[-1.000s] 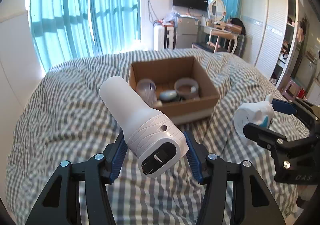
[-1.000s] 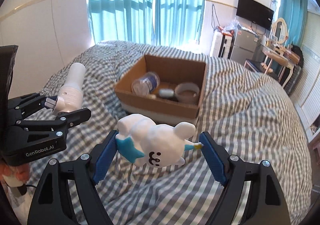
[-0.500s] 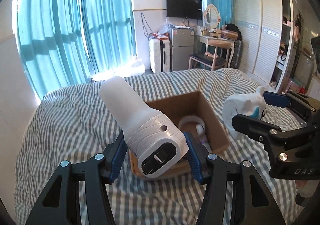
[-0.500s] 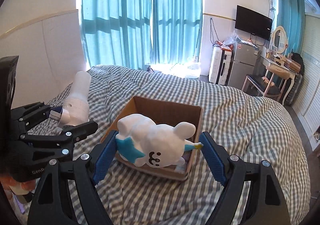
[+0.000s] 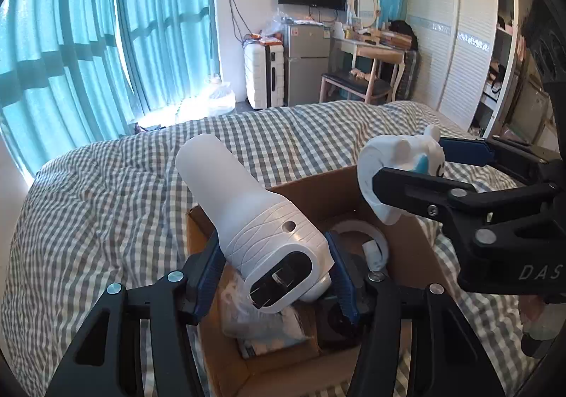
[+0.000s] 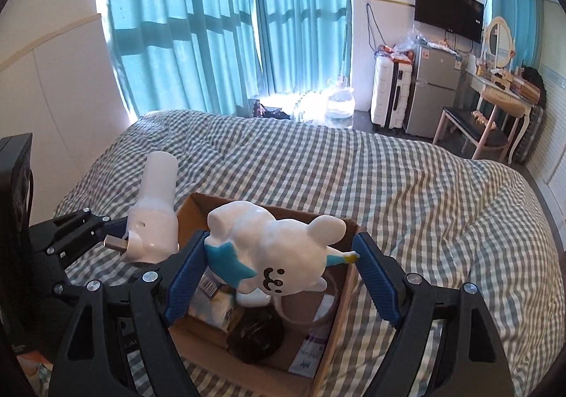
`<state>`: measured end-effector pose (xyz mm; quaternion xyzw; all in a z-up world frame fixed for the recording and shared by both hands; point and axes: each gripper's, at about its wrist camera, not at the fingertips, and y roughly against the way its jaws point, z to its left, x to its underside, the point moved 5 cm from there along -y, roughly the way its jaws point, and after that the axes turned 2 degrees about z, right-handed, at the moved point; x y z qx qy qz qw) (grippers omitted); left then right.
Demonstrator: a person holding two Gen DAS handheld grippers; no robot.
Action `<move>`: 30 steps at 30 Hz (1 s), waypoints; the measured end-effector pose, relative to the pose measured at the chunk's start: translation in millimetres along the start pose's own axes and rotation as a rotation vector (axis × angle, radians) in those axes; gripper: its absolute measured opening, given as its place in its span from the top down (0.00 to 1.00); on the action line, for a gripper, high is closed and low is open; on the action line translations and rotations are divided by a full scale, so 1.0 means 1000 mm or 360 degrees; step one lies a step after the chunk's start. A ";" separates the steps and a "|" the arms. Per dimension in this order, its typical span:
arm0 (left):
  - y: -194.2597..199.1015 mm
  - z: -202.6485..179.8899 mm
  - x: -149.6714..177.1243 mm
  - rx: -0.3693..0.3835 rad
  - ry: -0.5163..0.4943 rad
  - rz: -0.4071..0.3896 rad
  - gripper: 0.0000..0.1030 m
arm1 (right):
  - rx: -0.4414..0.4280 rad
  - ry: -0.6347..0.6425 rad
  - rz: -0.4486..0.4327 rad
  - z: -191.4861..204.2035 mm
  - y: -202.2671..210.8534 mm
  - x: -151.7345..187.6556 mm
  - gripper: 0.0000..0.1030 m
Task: Organize objects
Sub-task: 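Carry the hair dryer and plush toy over the box and open both tools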
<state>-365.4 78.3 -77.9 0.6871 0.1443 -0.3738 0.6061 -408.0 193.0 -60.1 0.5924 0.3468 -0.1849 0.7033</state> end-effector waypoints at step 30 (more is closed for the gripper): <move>-0.060 0.006 0.024 0.0118 0.0070 0.0202 0.23 | -0.0056 -0.0029 0.0011 -0.012 -0.055 0.023 0.12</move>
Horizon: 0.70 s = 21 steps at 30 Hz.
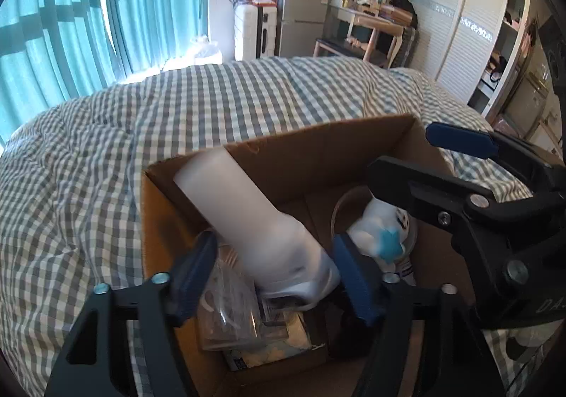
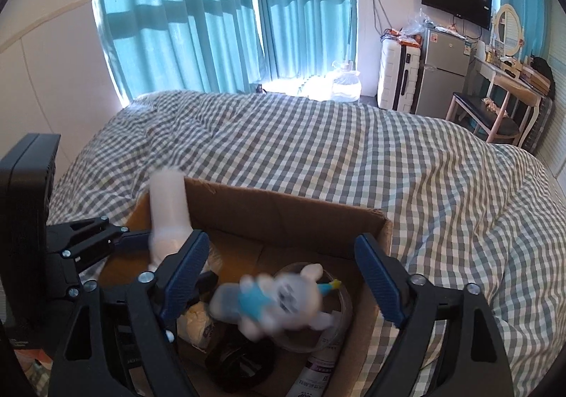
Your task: Organize objects
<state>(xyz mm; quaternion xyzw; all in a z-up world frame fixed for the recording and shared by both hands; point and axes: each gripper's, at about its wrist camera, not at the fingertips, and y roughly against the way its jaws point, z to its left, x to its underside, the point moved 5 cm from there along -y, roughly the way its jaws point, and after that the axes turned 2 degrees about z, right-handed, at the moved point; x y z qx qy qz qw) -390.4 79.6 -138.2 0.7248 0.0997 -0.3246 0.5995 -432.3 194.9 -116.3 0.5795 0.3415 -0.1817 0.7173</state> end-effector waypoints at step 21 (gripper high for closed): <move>0.176 -0.004 -0.023 -0.0188 -0.0033 -0.0456 0.00 | 0.0140 0.0020 -0.0411 0.039 0.185 -0.031 0.02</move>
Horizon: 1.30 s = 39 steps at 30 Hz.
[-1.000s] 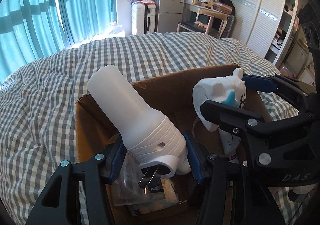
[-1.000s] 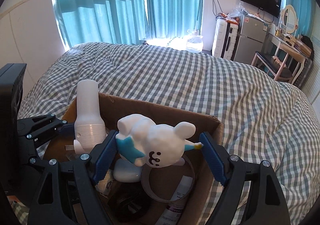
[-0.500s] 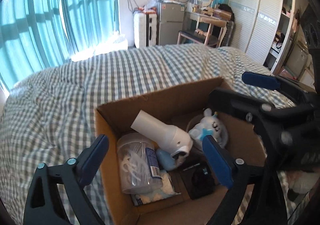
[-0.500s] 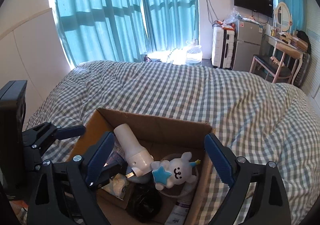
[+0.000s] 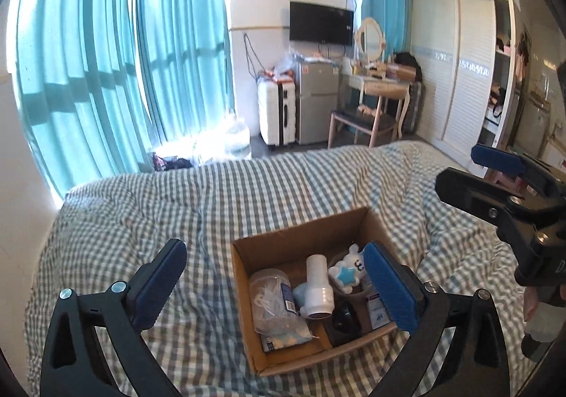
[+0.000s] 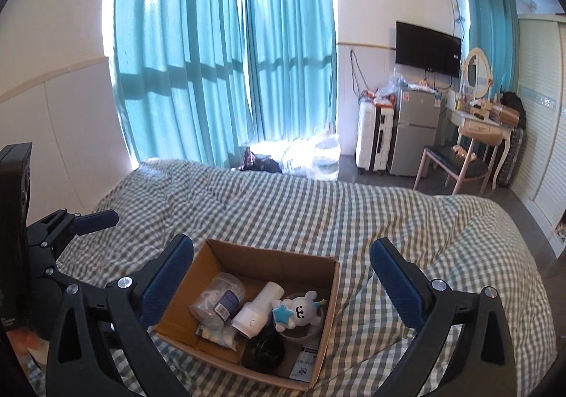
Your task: Organize objects
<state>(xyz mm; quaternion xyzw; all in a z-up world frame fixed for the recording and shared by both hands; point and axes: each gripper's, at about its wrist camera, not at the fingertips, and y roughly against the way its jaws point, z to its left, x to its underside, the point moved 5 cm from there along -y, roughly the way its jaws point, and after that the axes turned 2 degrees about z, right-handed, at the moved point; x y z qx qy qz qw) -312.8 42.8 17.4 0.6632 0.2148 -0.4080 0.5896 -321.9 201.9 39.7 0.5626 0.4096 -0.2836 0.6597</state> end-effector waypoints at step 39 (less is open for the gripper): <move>0.141 -0.009 0.142 -0.0406 0.0233 -0.0397 0.00 | 0.0247 -0.0055 -0.0323 -0.003 0.150 0.146 0.01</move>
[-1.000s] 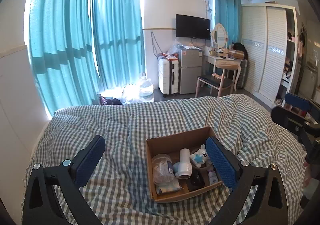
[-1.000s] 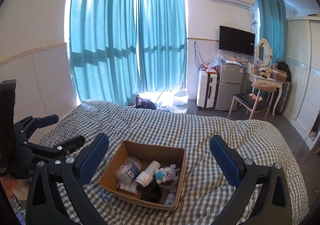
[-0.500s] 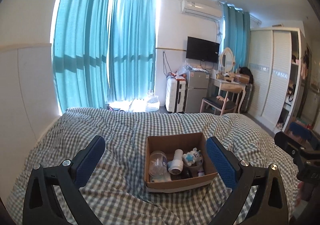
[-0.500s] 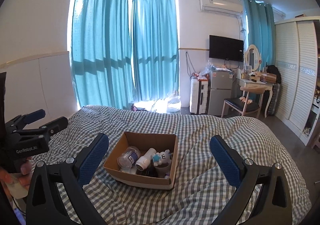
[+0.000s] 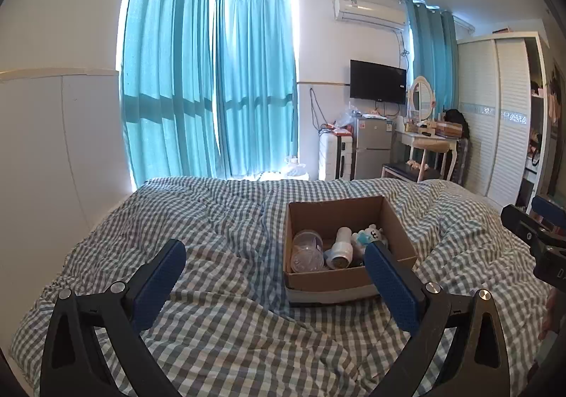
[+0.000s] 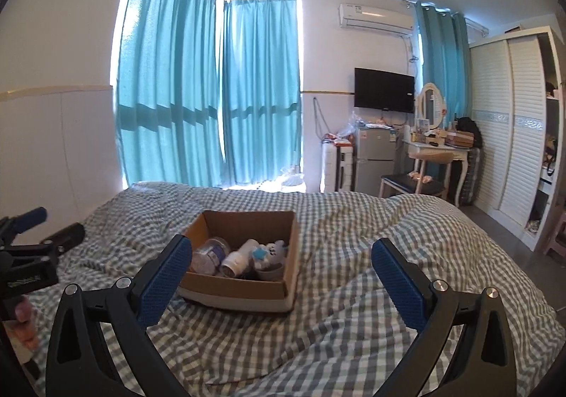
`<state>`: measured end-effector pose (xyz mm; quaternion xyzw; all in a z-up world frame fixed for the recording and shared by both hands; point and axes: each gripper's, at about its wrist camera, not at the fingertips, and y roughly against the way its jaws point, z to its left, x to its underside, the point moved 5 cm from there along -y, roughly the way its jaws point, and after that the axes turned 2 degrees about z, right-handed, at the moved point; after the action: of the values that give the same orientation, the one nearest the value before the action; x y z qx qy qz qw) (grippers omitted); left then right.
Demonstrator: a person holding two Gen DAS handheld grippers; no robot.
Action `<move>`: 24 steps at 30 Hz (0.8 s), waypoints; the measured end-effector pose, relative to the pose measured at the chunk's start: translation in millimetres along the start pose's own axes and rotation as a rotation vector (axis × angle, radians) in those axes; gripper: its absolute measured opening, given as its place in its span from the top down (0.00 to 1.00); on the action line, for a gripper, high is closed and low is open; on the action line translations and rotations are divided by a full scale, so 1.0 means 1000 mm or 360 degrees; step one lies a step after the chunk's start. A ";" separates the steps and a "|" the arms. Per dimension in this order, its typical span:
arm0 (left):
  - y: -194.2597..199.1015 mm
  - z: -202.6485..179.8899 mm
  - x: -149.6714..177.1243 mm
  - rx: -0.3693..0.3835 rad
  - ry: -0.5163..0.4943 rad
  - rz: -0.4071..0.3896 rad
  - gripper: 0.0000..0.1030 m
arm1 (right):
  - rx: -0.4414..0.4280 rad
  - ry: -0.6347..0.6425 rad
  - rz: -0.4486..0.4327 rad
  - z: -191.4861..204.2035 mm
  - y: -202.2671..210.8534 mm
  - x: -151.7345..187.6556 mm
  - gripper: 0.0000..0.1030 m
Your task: Organize objects
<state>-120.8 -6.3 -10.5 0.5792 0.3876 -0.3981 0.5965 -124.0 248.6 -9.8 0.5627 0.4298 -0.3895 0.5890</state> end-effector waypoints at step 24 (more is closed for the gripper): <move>0.004 -0.006 0.011 0.0064 0.0012 0.0068 0.00 | 0.0012 0.0033 0.0058 0.004 -0.007 0.021 0.01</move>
<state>-113.4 -1.0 -19.2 0.6008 0.3693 -0.3907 0.5916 -123.0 244.5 -32.1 0.5765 0.4242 -0.3746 0.5894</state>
